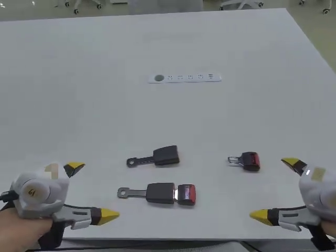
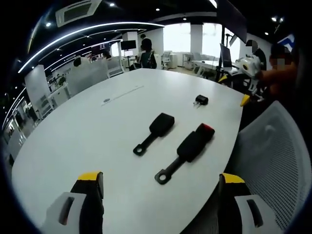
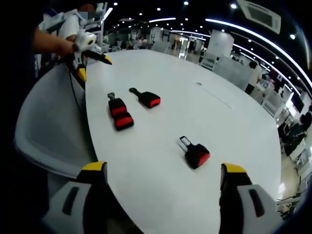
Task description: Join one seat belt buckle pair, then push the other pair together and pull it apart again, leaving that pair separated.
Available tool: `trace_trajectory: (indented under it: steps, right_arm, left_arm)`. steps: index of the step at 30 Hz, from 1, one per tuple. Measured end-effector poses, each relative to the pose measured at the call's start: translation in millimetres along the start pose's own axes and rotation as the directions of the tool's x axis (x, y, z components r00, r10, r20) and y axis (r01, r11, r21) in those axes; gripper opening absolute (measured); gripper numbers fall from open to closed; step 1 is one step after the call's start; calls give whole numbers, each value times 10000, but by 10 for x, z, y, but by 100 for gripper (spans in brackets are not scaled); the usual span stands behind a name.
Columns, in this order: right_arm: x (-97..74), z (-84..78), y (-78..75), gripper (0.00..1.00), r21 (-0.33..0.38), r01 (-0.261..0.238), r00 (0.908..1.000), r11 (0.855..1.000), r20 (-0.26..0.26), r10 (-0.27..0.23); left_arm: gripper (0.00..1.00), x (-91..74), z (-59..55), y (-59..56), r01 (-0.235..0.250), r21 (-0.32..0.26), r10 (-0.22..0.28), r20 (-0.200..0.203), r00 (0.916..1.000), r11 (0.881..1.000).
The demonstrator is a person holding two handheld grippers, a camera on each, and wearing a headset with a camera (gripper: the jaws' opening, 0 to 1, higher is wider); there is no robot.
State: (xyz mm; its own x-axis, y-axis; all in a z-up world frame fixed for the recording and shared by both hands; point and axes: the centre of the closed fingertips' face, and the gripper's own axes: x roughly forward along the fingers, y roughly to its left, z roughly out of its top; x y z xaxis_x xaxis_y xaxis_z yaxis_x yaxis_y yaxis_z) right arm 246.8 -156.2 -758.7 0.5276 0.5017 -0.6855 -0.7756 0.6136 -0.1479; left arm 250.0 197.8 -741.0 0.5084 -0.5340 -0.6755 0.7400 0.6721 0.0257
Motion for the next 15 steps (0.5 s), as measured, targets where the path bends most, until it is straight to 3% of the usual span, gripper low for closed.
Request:
trace_trajectory:
  steps: [15]
  right_arm:
    - [-7, -61, 30, 98, 108, 113, 9998, 9999, -174, -111]
  left_arm:
    - [100, 20, -22, 12, -9, -84, 8, -80, 10000, 10000]
